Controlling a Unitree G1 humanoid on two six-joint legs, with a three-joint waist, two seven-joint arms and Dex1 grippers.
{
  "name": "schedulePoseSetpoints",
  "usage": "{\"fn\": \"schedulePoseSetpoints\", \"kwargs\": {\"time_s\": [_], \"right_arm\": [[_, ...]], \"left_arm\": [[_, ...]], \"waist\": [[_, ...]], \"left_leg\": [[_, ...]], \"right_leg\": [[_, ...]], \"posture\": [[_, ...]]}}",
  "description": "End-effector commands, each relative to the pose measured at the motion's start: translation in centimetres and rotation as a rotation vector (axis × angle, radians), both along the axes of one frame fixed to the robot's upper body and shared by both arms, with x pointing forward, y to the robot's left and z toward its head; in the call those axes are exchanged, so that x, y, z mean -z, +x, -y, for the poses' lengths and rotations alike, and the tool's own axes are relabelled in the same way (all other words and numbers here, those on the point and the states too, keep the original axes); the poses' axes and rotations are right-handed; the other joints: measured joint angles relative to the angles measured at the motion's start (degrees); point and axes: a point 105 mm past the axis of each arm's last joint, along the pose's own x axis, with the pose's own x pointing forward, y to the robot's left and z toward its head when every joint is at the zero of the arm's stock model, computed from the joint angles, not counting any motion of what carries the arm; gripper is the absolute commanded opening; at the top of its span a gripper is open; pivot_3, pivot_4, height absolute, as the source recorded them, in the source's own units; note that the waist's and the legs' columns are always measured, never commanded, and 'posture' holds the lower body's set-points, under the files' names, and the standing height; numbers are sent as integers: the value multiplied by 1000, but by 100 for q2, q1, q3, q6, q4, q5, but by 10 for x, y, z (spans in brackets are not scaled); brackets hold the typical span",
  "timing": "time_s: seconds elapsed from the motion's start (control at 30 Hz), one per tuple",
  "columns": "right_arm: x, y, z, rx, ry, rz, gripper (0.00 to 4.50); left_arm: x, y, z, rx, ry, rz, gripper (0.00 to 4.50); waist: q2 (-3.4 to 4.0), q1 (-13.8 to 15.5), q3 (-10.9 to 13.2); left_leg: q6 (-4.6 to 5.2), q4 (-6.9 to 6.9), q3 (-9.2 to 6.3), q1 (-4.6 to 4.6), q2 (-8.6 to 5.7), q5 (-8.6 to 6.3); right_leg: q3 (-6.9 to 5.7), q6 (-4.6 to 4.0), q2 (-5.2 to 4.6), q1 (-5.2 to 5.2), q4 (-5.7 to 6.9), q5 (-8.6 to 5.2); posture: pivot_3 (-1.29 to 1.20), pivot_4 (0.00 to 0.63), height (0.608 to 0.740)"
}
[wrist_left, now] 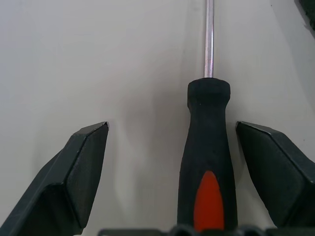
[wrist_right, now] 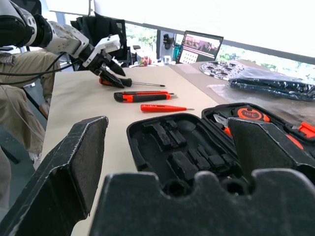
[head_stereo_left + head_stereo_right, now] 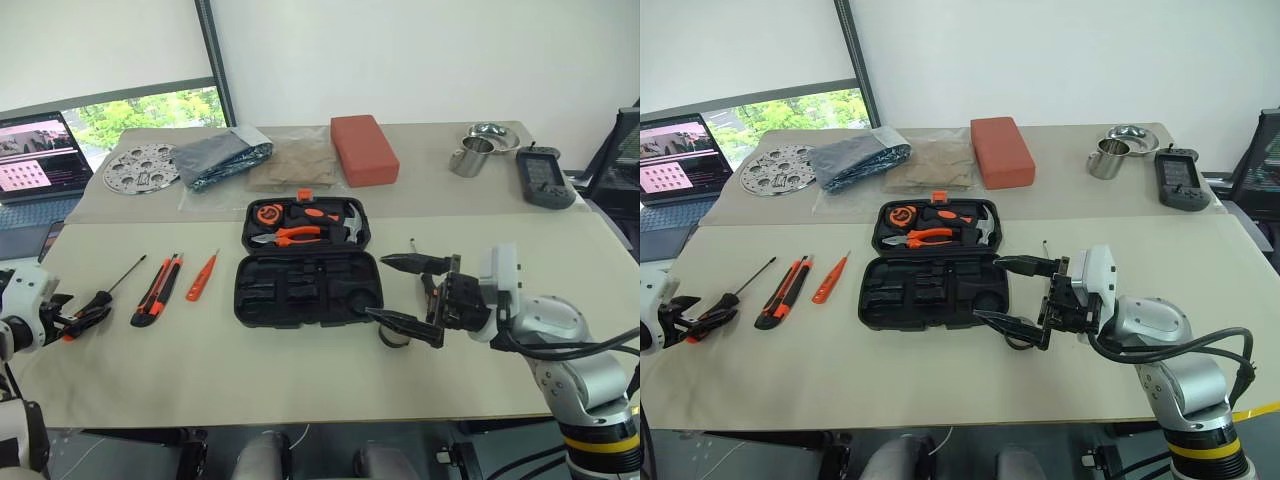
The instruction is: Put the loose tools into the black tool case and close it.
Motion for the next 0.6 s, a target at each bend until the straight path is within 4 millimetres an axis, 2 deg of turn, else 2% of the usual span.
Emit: {"fn": "schedulePoseSetpoints", "kwargs": {"time_s": [0.03,0.17,0.27,0.3,0.47,0.6], "right_arm": [[-16,-2,1,-1,4,61,4500],[-18,-3,-1,-1,3,64,4500],[-19,-3,-1,0,3,66,4500],[-19,-3,-2,0,3,67,4500],[-19,-3,-2,0,10,68,4500],[-18,-4,-1,4,15,62,4500]], "left_arm": [[22,-5,13,27,-81,-81,3708],[25,-2,24,61,-145,-90,2160],[25,-2,25,60,-151,-93,1055],[25,-2,24,57,-150,-95,887],[14,4,18,12,-146,-22,892],[-12,17,17,26,-150,95,892]], "waist": [[3,5,-2],[14,26,-8],[14,44,-9],[15,46,-9],[14,55,-8],[7,61,-5]], "left_leg": [[0,0,1,8,-1,0],[0,1,6,21,-4,0],[0,3,6,21,-4,0],[0,4,6,21,-4,1],[0,4,6,21,-4,1],[1,4,5,18,-2,1]], "right_leg": [[1,0,-1,-1,0,0],[4,0,-6,0,3,0],[5,-1,-6,-1,9,0],[6,-1,-6,-1,10,0],[8,-1,-8,-1,10,0],[7,-1,-6,-2,12,0]], "posture": [[0,150,740],[0,150,740],[0,150,740],[0,150,740],[0,150,740],[0,150,740]]}}
